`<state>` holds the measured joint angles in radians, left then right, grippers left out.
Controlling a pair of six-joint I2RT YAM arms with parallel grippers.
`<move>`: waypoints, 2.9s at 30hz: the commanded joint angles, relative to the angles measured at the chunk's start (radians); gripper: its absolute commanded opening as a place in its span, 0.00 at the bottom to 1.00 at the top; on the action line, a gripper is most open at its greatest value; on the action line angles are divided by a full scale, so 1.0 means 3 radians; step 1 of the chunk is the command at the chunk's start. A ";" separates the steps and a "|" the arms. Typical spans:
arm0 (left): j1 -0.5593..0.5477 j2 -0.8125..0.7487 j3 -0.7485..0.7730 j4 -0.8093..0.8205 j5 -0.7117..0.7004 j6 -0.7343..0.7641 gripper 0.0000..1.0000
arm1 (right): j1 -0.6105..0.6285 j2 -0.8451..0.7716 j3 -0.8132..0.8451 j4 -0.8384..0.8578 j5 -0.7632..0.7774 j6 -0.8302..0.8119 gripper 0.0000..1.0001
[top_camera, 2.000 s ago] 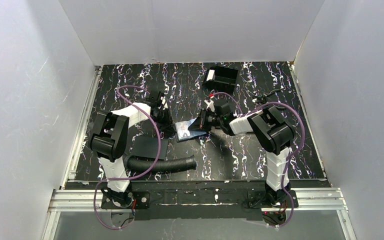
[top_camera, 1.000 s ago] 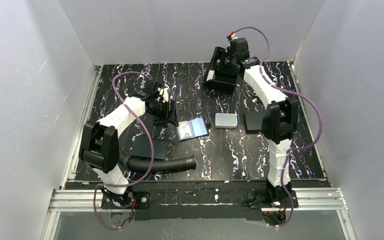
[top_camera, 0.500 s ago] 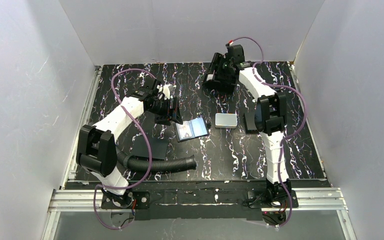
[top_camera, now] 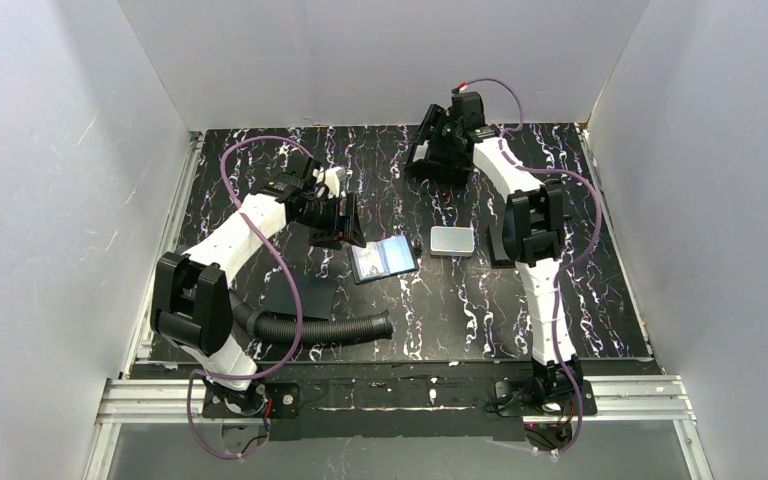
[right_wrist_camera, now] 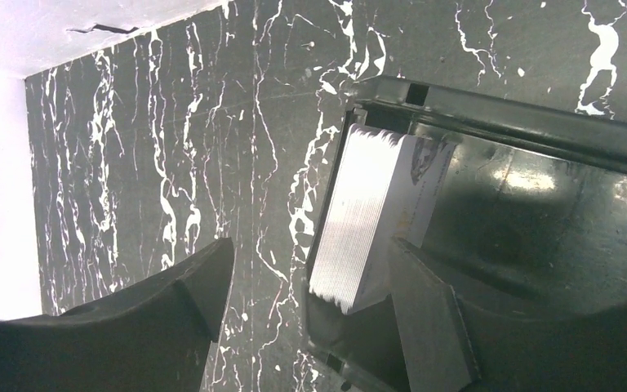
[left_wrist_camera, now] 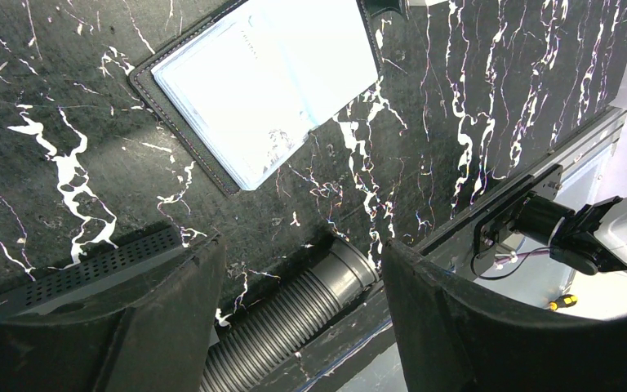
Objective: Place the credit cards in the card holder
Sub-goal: Pick up the credit card from the storage box.
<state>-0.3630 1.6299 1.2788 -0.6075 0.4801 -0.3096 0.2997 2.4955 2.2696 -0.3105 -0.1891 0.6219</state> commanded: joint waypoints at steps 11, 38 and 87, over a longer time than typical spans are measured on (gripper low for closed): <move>-0.0013 -0.0187 0.0082 -0.0036 0.0064 0.0028 0.68 | -0.0072 0.0272 0.0264 0.0283 -0.0114 0.0324 0.70; -0.0013 -0.0193 0.0036 0.0013 0.0107 0.0015 0.68 | -0.0116 0.0333 0.0201 0.0552 -0.0272 0.0627 0.38; -0.0013 -0.0146 0.0106 0.0030 0.0199 -0.0062 0.71 | -0.0171 -0.0448 0.0221 -0.0133 0.0247 -0.0228 0.01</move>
<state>-0.3630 1.6260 1.2785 -0.5843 0.5087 -0.3190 0.2497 2.4722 2.2963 -0.3233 -0.1299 0.6172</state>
